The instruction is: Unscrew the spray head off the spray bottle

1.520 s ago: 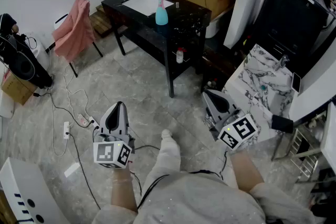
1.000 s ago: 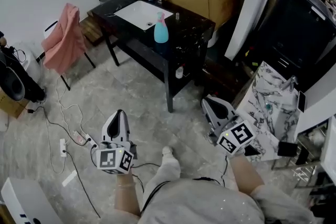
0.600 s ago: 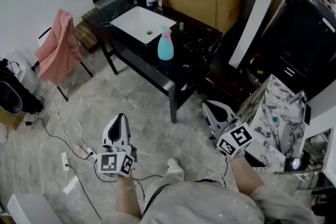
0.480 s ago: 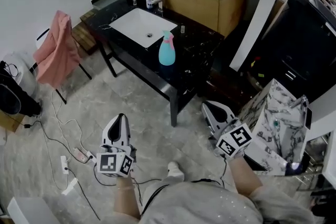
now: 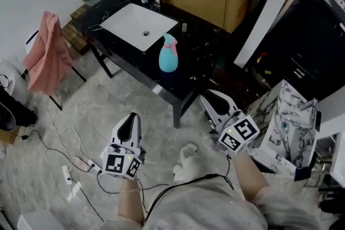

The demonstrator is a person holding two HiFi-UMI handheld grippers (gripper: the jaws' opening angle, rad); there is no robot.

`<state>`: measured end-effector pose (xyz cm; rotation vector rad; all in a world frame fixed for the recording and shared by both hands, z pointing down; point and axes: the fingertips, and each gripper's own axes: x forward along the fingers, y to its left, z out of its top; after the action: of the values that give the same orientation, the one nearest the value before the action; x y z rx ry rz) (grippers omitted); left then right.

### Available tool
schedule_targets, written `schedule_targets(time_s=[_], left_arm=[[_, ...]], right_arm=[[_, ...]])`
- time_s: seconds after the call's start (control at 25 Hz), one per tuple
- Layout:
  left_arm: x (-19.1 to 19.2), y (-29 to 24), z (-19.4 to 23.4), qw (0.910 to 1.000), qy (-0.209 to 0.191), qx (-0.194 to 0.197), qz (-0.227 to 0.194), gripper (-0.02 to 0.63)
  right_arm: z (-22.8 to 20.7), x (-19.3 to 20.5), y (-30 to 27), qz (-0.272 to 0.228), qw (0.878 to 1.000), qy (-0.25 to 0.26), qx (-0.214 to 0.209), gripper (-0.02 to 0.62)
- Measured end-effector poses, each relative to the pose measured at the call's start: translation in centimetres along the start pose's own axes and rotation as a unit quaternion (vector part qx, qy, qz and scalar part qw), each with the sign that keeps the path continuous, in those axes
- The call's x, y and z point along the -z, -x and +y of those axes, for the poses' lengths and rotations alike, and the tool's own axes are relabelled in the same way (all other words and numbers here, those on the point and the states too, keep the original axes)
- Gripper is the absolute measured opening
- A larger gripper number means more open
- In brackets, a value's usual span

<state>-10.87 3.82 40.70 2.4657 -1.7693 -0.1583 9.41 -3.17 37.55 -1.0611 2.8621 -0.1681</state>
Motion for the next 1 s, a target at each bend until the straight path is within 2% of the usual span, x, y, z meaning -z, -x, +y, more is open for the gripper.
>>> schedule_targets(time_s=[0.16,0.24,0.4,0.64,0.76,1.0], left_arm=[[0.9,-3.1,0.2,0.9995,0.009,0.029,0.009,0.012],[1.2,-4.6,0.5,0.9987,0.015,0.047,0.011,0.085],[1.5,-8.5,1.1,0.9966,0.011,0.076,0.029,0.182],[1.9,-15.1,0.9,0.9882,-0.042,0.128,0.072,0.297],[2.4,-18.0,0.8,0.9827,-0.072,0.147,0.086,0.330],[3.5,-23.3,1.1,0.9743,-0.097,0.170,0.112,0.366]], right_arm=[[-1.7,-0.5,-3.1,0.003,1.000,-0.001,-0.008,0.105],[-2.4,-0.7,-4.8,0.004,1.000,-0.005,-0.015,0.123],[-3.8,-1.5,-8.4,0.004,0.999,-0.009,-0.033,0.158],[-5.3,-2.0,-14.2,0.014,0.998,-0.013,-0.059,0.198],[-5.7,-1.7,-16.3,0.025,0.997,-0.009,-0.069,0.213],[-6.4,-1.0,-19.5,0.048,0.994,-0.006,-0.095,0.224]])
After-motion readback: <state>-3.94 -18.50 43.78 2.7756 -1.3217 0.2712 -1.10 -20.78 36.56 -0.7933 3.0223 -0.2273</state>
